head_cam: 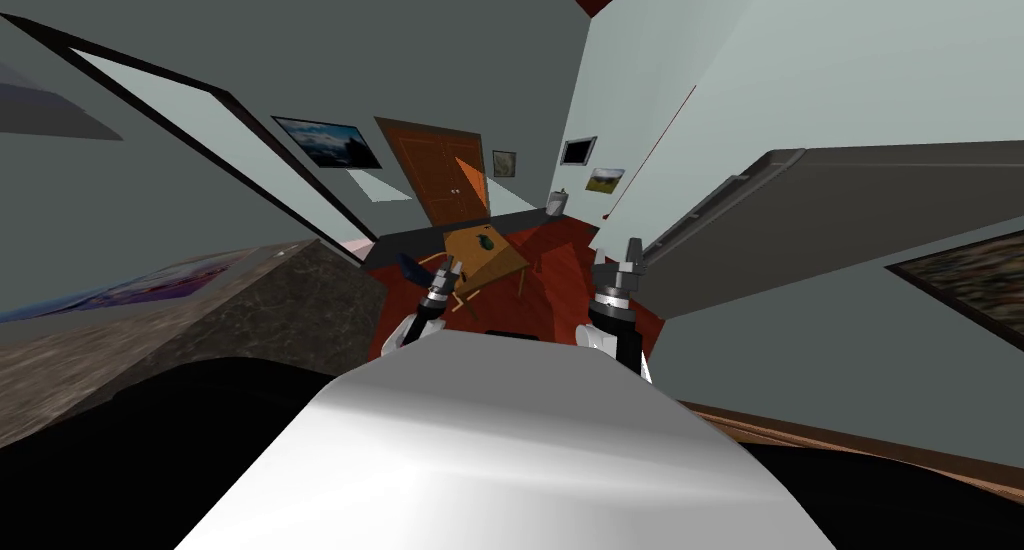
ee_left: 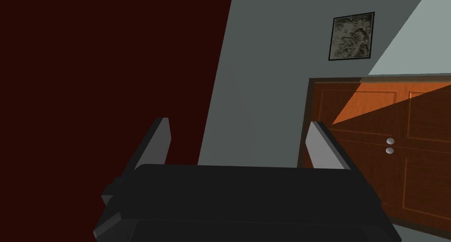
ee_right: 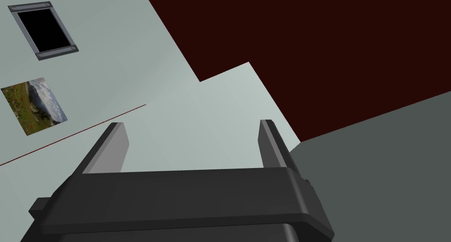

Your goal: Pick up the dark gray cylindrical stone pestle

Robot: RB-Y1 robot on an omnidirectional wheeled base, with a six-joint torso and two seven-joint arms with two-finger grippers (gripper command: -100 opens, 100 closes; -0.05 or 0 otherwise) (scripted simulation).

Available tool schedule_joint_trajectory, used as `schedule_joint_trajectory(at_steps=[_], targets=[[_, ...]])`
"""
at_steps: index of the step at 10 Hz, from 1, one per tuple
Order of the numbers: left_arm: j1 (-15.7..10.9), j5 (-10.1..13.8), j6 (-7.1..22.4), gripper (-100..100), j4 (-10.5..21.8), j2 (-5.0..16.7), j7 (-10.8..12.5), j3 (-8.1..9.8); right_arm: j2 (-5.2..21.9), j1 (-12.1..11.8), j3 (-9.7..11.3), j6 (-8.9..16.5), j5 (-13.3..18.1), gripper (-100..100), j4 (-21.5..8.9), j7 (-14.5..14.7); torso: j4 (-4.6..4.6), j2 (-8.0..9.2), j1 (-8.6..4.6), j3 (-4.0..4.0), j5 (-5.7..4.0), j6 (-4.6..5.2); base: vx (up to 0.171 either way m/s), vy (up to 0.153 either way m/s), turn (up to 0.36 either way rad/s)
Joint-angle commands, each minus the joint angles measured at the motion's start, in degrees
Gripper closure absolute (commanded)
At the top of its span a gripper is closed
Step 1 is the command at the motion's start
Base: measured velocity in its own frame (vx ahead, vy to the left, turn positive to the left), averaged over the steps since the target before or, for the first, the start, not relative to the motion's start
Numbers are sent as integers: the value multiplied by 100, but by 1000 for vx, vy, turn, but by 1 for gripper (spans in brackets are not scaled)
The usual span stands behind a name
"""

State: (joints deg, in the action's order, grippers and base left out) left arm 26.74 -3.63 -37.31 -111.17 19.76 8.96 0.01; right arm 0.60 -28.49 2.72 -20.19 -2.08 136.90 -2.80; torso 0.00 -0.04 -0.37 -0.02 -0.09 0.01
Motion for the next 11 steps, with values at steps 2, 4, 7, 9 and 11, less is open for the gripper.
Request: schedule_joint_trajectory(at_steps=[2,4,7,9,11], targets=[[-12,-152,-96,-100,421,288,126,-30,0,0,0,0,0,0,0,0,0,0,11,0,2,-1,2,-73,-15],[-35,-343,-182,-100,872,652,335,-70,0,0,0,0,0,0,0,0,0,-1,-11,-1,-2,0,20,-155,-50],[-43,-442,-214,-100,1328,900,449,-109,0,0,0,0,0,0,0,0,-2,-11,7,-6,1,0,30,-77,-30],[-50,-544,-240,-100,1652,1097,568,-161,0,0,0,0,0,0,0,0,-2,-10,14,-6,3,0,28,-62,-46],[-55,-647,-258,-100,1988,1283,691,-226,1,0,0,0,0,0,0,0,-3,-14,15,-8,3,0,43,-63,-57]])
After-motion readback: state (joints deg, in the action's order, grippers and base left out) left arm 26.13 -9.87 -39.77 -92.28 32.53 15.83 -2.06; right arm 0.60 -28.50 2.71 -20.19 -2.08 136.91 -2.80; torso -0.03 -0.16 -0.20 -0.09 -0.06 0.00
